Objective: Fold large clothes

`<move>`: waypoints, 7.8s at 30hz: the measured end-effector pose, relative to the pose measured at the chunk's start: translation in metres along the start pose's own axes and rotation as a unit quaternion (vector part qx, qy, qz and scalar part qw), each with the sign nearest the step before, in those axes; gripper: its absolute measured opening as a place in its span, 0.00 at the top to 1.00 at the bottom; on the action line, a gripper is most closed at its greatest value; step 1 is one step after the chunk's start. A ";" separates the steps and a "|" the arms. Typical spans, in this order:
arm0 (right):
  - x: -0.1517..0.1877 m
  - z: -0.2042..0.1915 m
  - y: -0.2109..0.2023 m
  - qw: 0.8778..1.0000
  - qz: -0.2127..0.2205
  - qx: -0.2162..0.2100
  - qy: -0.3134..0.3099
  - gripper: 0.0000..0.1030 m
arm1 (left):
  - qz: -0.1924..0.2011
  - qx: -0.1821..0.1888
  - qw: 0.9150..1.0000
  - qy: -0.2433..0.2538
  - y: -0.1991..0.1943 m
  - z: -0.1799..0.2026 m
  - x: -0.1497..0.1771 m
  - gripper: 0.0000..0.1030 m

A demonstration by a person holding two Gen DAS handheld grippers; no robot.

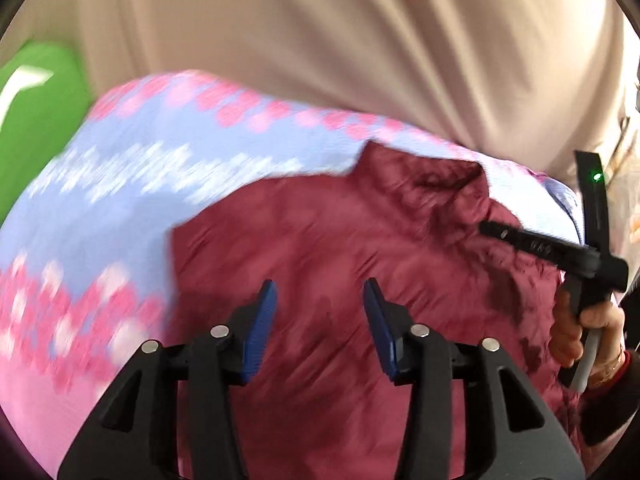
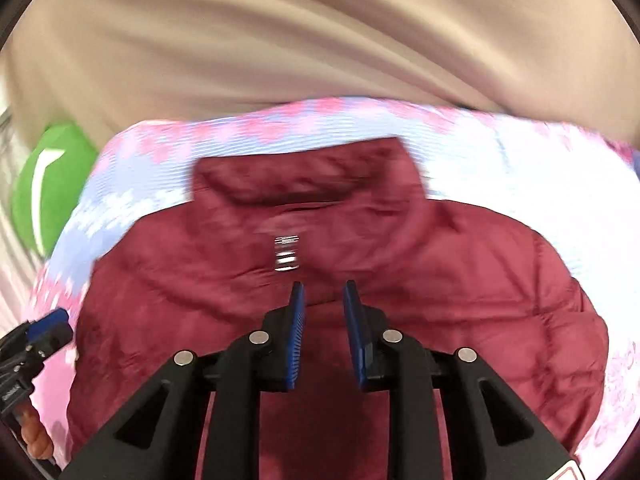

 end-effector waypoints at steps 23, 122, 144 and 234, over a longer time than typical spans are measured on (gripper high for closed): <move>-0.016 0.068 0.008 0.999 0.041 0.006 0.026 0.97 | 0.013 -0.007 1.000 -0.010 0.090 0.018 -0.050 0.54; 0.259 0.036 -0.506 0.933 0.344 -0.078 0.075 0.96 | 0.143 0.136 0.980 -0.025 -0.378 -0.036 0.153 0.99; 0.163 0.116 -0.179 0.979 0.066 0.005 0.194 0.75 | -0.032 -0.023 0.997 -0.061 -0.036 -0.079 0.092 0.87; 0.328 0.036 -0.255 0.992 -0.033 0.080 0.093 0.94 | -0.071 -0.036 0.996 0.026 -0.117 -0.047 0.217 0.65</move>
Point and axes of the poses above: each gripper's, at about its wrist camera, not at the fingertips, and y roughly the way its jaws point, z to its right, x to its underside, the point moved 8 cm from there along y, roughly the way its jaws point, and after that the axes turned 9 degrees about -y, right-handed, at the moved point
